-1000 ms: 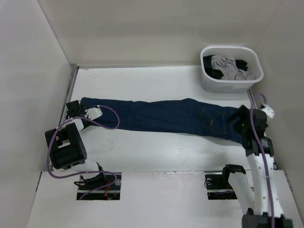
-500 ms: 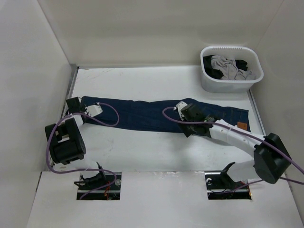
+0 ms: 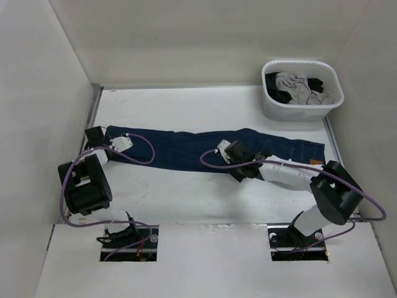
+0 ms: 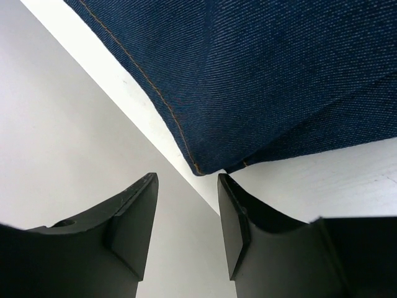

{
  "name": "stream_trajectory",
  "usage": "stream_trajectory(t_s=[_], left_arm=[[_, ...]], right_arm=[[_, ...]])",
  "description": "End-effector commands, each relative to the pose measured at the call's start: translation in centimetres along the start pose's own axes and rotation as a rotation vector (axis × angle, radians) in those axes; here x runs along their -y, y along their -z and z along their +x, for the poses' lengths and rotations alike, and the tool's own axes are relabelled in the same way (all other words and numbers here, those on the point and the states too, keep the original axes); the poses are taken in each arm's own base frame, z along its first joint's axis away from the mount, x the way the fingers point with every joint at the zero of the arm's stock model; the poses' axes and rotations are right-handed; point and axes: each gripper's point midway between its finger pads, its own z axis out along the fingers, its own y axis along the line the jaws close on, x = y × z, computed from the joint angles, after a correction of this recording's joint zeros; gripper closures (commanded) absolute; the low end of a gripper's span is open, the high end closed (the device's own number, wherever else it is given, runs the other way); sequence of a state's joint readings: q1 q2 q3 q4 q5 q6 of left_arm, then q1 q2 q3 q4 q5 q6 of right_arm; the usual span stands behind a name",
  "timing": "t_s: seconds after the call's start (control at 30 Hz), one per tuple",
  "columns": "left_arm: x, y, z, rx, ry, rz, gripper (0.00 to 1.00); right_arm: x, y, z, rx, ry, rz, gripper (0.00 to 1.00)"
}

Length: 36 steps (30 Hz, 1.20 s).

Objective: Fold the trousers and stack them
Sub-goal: Fold the trousers

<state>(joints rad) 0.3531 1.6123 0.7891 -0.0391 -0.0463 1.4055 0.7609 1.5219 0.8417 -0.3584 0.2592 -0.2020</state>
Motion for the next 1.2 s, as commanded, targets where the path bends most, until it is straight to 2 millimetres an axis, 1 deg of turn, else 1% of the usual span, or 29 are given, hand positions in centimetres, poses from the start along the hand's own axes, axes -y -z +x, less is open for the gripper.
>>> stream_trajectory(t_s=[0.0,0.17,0.3,0.43,0.5,0.57,0.63,0.7,0.77,0.83,0.93,1.03,1.07,1.13,1.17], left_arm=[[-2.5,1.3,-0.4,0.016,0.011,-0.064,0.58],[-3.2,1.7,-0.4,0.014,0.004,-0.083,0.55],[-3.6,2.4,-0.4,0.015,0.003,-0.091,0.52],[-3.5,2.6,-0.5,0.018,0.01,-0.075,0.52],[-3.5,2.6,-0.7,0.025,0.012,-0.074,0.52],[-3.2,2.5,-1.1,0.034,0.008,-0.066,0.52],[-2.7,2.2,-1.6,0.042,0.0,-0.053,0.56],[-2.5,1.9,-1.6,0.035,-0.004,-0.042,0.6],[-2.6,1.7,-1.6,0.033,-0.003,-0.039,0.63],[-2.5,1.7,-1.8,0.039,0.001,-0.027,0.63],[-1.3,3.0,-2.6,0.084,-0.03,0.04,0.58],[-0.1,4.1,-3.4,0.12,-0.044,0.098,0.52],[0.4,4.0,-3.3,0.116,-0.051,0.121,0.5],[1.2,3.2,-2.9,0.101,-0.06,0.15,0.49],[1.1,2.6,-2.7,0.096,-0.047,0.145,0.49]], right_arm=[[1.9,0.0,-3.2,0.081,-0.005,0.087,0.45],[3.6,-0.1,-3.3,0.063,-0.011,0.161,0.58],[3.9,0.3,-3.5,0.077,-0.01,0.172,0.59],[4.5,0.8,-3.6,0.082,-0.016,0.197,0.63],[4.4,0.4,-3.3,0.072,-0.013,0.189,0.7],[4.1,-0.1,-3.2,0.059,-0.004,0.181,0.8],[3.9,-0.4,-3.2,0.053,0.003,0.178,0.91],[4.1,-0.2,-3.4,0.057,-0.001,0.185,0.99],[4.5,0.2,-3.4,0.07,-0.01,0.189,1.0],[5.0,0.8,-3.3,0.084,-0.027,0.194,1.0],[5.5,1.4,-3.4,0.106,-0.049,0.187,1.0],[5.7,1.3,-3.5,0.105,-0.045,0.186,1.0],[5.7,1.2,-3.5,0.103,-0.04,0.185,1.0],[5.5,0.9,-3.6,0.098,-0.027,0.179,1.0],[5.5,0.9,-3.8,0.099,-0.023,0.177,1.0]])
